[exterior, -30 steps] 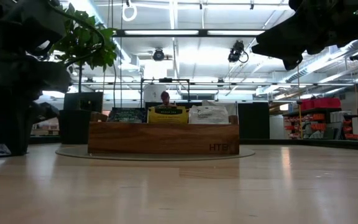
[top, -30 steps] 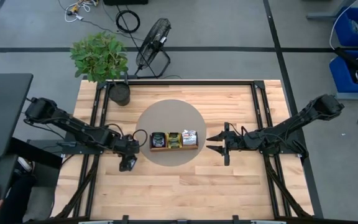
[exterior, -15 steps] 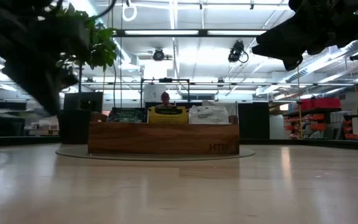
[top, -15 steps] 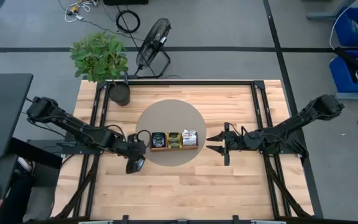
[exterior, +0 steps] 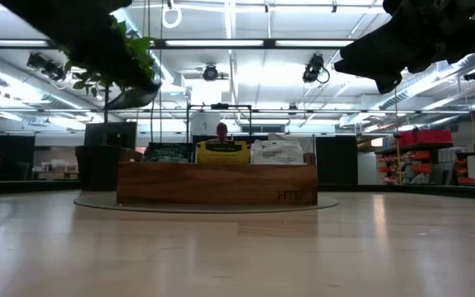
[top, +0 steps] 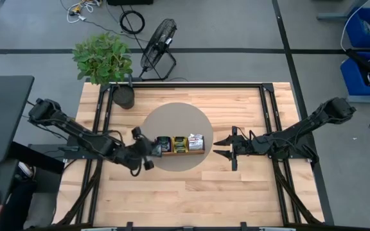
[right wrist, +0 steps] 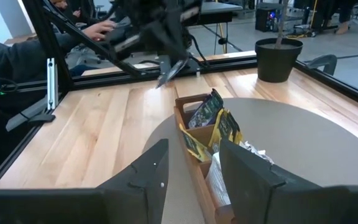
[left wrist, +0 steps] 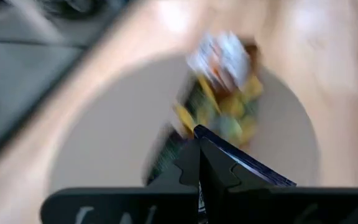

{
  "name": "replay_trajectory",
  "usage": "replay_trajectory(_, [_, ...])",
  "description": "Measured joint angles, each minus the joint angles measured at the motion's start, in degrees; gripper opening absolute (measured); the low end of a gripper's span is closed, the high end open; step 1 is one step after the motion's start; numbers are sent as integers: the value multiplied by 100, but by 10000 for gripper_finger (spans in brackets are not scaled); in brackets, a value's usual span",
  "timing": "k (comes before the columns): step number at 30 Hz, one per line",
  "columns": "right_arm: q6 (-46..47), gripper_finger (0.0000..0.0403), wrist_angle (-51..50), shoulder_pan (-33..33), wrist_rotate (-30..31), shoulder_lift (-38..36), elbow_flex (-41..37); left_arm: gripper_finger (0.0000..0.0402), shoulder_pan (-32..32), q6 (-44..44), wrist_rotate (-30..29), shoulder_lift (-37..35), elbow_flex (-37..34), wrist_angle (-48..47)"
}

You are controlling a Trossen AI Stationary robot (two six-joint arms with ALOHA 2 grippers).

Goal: Pick & Place Tea
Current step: Put the purple tea bag into the left section of the wooden organizer

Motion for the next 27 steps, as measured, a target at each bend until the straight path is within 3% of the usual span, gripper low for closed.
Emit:
replay_trajectory(4, [6,153,-3,2,99,0,0,1,189,183,-817,79,8,593])
replay_trajectory(6, [11,153,-8,0,105,0,0,1,324,183,-949,222,8,625])
replay_trajectory(17, [17,153,-53,0,106,0,0,1,652,476,-1125,1420,7,1524])
replay_trajectory(27, [24,153,-82,0,106,0,0,2,638,499,-1287,1798,7,1642])
